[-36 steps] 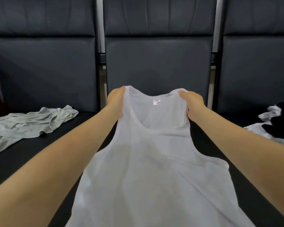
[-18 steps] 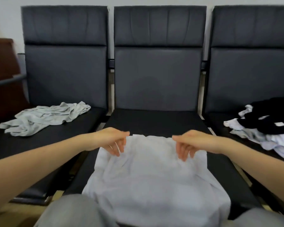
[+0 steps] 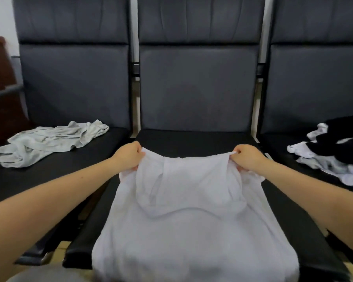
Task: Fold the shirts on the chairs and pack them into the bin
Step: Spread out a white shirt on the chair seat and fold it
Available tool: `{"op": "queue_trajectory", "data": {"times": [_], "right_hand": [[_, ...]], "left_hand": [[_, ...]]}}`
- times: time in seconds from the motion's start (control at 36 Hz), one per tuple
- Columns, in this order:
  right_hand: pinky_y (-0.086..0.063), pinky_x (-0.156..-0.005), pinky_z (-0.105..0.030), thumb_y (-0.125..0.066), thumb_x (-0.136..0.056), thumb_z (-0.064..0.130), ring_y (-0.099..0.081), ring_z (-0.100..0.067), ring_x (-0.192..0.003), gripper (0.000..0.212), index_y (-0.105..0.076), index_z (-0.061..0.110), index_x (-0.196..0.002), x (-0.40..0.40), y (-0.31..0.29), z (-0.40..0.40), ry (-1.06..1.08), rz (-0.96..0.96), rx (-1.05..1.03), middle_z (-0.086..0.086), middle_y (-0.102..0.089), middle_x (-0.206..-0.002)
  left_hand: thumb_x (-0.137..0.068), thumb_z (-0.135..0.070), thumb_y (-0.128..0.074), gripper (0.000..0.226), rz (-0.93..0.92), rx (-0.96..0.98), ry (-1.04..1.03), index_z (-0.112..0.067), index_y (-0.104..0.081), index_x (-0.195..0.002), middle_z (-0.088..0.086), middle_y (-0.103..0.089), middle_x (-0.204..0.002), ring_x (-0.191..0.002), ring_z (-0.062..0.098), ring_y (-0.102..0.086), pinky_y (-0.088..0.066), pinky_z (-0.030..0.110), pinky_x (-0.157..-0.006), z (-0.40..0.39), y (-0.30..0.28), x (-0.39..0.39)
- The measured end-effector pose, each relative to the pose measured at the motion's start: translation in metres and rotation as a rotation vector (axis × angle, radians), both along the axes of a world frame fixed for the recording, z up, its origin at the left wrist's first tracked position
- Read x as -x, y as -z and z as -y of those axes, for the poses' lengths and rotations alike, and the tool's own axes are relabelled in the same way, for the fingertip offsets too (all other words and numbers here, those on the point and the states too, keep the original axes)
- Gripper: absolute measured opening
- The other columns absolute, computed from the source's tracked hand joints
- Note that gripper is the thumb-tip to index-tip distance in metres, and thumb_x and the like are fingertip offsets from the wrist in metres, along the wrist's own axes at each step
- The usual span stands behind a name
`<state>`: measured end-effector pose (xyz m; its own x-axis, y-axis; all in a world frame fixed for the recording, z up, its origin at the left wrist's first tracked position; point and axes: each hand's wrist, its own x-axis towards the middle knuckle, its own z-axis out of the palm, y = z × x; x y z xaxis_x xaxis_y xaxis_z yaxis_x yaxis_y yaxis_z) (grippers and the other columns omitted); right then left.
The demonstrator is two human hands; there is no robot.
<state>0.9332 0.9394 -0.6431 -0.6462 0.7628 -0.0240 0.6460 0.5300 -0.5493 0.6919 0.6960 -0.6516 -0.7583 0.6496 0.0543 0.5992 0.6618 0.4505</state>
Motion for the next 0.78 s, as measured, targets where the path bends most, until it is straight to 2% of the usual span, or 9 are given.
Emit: {"op": "queue_trajectory", "data": {"times": [0.11,0.19,0.33,0.39,0.47,0.56,0.61,0.69,0.78], "right_hand": [[-0.057,-0.083,-0.045,-0.059,-0.093,0.019,-0.069,-0.035,-0.082,0.021,-0.063,0.002,-0.080,0.021,-0.002,-0.031,0.083,-0.119,0.143,-0.023,-0.070,-0.092],[-0.060,-0.071,-0.034,-0.063,-0.093,0.017,-0.070,-0.026,-0.065,0.022,-0.059,0.006,-0.075,0.041,-0.004,-0.053,0.119,-0.232,0.229,-0.017,-0.069,-0.077],[-0.059,-0.073,-0.030,-0.064,-0.092,0.014,-0.069,-0.024,-0.074,0.025,-0.052,0.011,-0.071,0.074,0.001,-0.082,0.168,-0.372,0.278,-0.013,-0.065,-0.087],[-0.059,-0.079,-0.033,-0.063,-0.092,0.012,-0.069,-0.027,-0.082,0.023,-0.053,0.012,-0.071,0.086,0.010,-0.091,0.184,-0.402,0.277,-0.013,-0.063,-0.086],[-0.053,-0.094,-0.043,-0.060,-0.090,0.008,-0.066,-0.030,-0.099,0.004,-0.062,0.011,-0.089,0.097,0.026,-0.102,0.154,-0.423,0.224,-0.009,-0.065,-0.095],[-0.045,-0.104,-0.041,-0.057,-0.091,0.006,-0.056,-0.025,-0.118,0.037,-0.056,0.012,-0.128,0.095,0.035,-0.100,0.092,-0.476,0.199,-0.007,-0.056,-0.131],[-0.043,-0.107,-0.037,-0.053,-0.092,0.000,-0.051,-0.020,-0.125,0.045,-0.050,0.010,-0.136,0.086,0.033,-0.092,0.072,-0.535,0.185,-0.006,-0.052,-0.136],[-0.046,-0.102,-0.037,-0.048,-0.093,0.000,-0.055,-0.020,-0.118,0.040,-0.054,0.010,-0.131,0.067,0.031,-0.082,0.092,-0.592,0.100,-0.005,-0.056,-0.129],[-0.051,-0.086,-0.037,-0.052,-0.092,0.009,-0.061,-0.023,-0.094,0.023,-0.063,0.012,-0.112,0.037,0.026,-0.068,0.107,-0.537,0.017,-0.005,-0.064,-0.105]], "left_hand": [[-0.101,-0.019,-0.044,0.014,-0.089,-0.118,-0.069,-0.008,-0.044,-0.092,0.001,-0.048,-0.076,-0.077,0.023,-0.050,-0.036,0.033,-0.067,-0.024,-0.002,0.023],[-0.101,-0.018,-0.044,0.013,-0.111,-0.212,-0.097,-0.008,-0.042,-0.093,0.001,-0.047,-0.072,-0.070,0.022,-0.049,-0.033,0.031,-0.058,-0.046,0.002,0.044],[-0.101,-0.020,-0.046,0.017,-0.129,-0.288,-0.181,-0.003,-0.047,-0.100,0.010,-0.054,-0.084,-0.076,0.026,-0.052,-0.040,0.037,-0.064,-0.078,0.009,0.073],[-0.101,-0.021,-0.046,0.020,-0.112,-0.330,-0.212,-0.001,-0.050,-0.102,0.012,-0.056,-0.089,-0.079,0.026,-0.053,-0.042,0.037,-0.067,-0.091,0.012,0.084],[-0.098,-0.021,-0.050,0.020,-0.043,-0.334,-0.211,-0.004,-0.054,-0.107,0.013,-0.061,-0.101,-0.092,0.029,-0.058,-0.046,0.037,-0.076,-0.104,0.018,0.096],[-0.095,-0.027,-0.052,0.039,0.026,-0.250,-0.140,-0.014,-0.050,-0.132,0.013,-0.052,-0.129,-0.116,0.031,-0.053,-0.044,0.038,-0.096,-0.107,0.027,0.094],[-0.096,-0.030,-0.051,0.049,0.019,-0.225,-0.109,-0.018,-0.042,-0.142,0.012,-0.041,-0.144,-0.128,0.031,-0.044,-0.038,0.040,-0.105,-0.104,0.031,0.087],[-0.096,-0.029,-0.048,0.047,-0.010,-0.282,-0.111,-0.019,-0.043,-0.142,0.013,-0.038,-0.146,-0.131,0.032,-0.039,-0.036,0.040,-0.106,-0.092,0.034,0.071],[-0.097,-0.032,-0.047,0.049,0.000,-0.259,-0.133,-0.017,-0.041,-0.143,0.015,-0.039,-0.143,-0.128,0.033,-0.041,-0.039,0.042,-0.103,-0.073,0.029,0.046]]}}
